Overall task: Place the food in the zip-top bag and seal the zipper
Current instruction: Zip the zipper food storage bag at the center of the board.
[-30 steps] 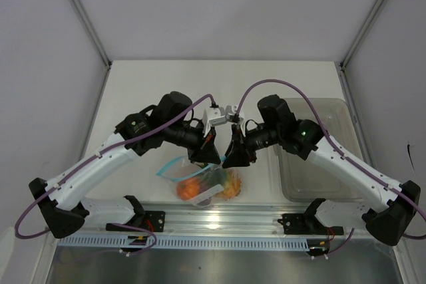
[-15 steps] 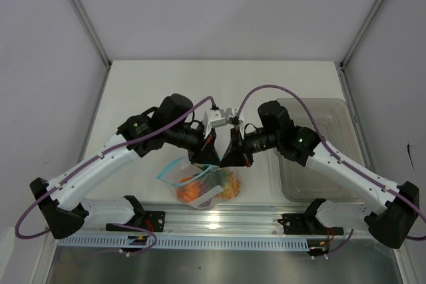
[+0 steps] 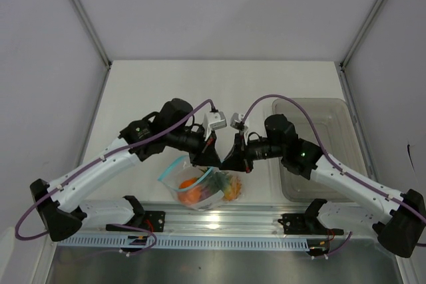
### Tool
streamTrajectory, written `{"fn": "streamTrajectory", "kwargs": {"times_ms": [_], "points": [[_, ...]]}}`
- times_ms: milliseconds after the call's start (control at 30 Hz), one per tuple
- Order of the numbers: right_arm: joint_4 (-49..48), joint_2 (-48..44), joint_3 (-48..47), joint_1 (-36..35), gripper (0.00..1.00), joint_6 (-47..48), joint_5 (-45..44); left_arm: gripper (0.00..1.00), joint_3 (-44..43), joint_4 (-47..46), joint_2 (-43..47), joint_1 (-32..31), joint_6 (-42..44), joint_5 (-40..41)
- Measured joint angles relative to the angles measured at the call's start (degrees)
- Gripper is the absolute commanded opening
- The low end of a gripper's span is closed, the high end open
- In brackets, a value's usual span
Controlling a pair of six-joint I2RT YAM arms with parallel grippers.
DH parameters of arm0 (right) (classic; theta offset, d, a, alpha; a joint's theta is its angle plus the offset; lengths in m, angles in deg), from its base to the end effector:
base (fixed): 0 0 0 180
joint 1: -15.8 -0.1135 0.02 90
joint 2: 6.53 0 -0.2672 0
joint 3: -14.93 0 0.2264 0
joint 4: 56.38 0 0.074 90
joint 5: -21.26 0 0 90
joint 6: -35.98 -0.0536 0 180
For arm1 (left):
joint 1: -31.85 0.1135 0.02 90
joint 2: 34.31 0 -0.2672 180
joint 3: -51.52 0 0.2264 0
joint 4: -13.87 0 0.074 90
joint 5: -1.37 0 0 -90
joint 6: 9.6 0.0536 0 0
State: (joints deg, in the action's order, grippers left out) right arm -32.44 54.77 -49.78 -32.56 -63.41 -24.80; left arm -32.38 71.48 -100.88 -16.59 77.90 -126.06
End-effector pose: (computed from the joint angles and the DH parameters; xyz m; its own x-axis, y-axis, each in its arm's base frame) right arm 0.1205 0.1915 0.3219 -0.3881 -0.2598 -0.8842 -0.9189 0.0357 0.3929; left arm 0.1208 -0.1853 0.3507 -0.4678 0.4755 -0.7450 0.8822 0.2008 -0.4259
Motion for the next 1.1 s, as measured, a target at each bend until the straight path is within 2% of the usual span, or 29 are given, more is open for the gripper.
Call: {"fn": "streamTrajectory", "kwargs": {"times_ms": [333, 533, 767, 1100], "points": [[-7.3, -5.4, 5.1, 0.5, 0.00, -5.9, -4.6, 0.01, 1.6, -4.7, 1.7, 0.5, -0.6, 0.1], [-10.8, -8.2, 8.0, 3.8, 0.00, -8.0, -3.1, 0.01, 2.5, -6.5, 2.2, 0.9, -0.5, 0.2], [-9.9, -9.7, 8.7, 6.6, 0.00, -8.6, -0.8, 0.00, 4.9, -6.3, 4.5, 1.1, -0.4, 1.6], [-6.8, -12.1, 8.5, 9.7, 0.00, -7.9, 0.1, 0.00, 7.6, -2.3, 10.6, 1.4, -1.7, 14.1]]}}
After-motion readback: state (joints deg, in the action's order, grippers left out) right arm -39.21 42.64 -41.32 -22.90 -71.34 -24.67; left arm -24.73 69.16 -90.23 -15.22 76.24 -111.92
